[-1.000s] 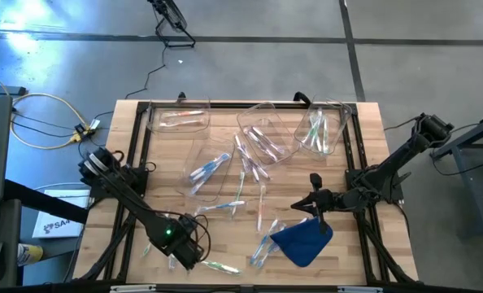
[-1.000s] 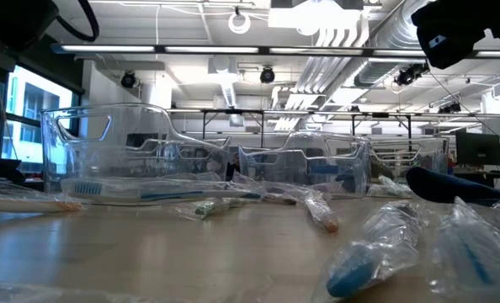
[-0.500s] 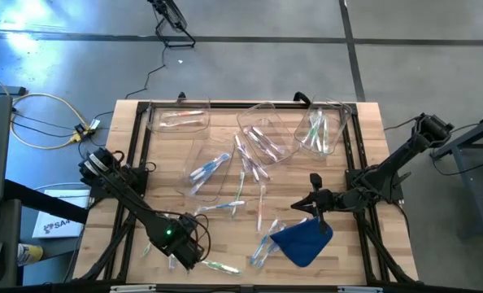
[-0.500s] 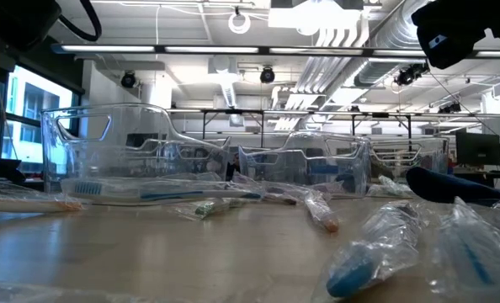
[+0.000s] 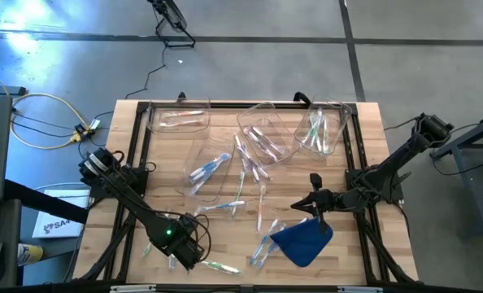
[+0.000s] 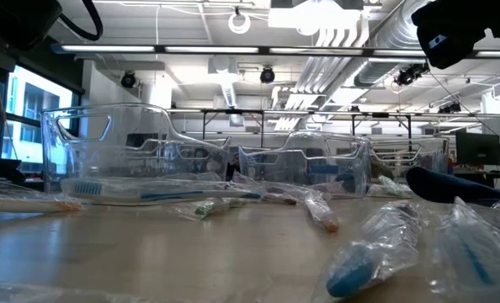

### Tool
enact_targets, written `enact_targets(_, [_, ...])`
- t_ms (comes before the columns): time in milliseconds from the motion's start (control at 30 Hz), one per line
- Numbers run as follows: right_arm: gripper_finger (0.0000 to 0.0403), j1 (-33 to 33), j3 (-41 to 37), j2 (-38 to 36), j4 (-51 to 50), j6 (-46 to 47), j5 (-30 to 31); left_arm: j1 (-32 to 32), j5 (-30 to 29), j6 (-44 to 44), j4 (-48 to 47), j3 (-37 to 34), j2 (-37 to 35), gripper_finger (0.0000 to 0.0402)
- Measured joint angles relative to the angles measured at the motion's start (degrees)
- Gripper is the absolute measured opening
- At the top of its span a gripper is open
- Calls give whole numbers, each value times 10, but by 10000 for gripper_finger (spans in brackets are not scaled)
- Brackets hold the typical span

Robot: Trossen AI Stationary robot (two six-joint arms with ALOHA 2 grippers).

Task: Pick & Place Toothbrushes
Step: Put the orange toothbrush into the top left transparent bin

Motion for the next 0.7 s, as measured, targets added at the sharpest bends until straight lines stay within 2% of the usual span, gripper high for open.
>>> enact_targets(700, [3,0,0,0,0,0,0,0,1,0,9,0,0,171])
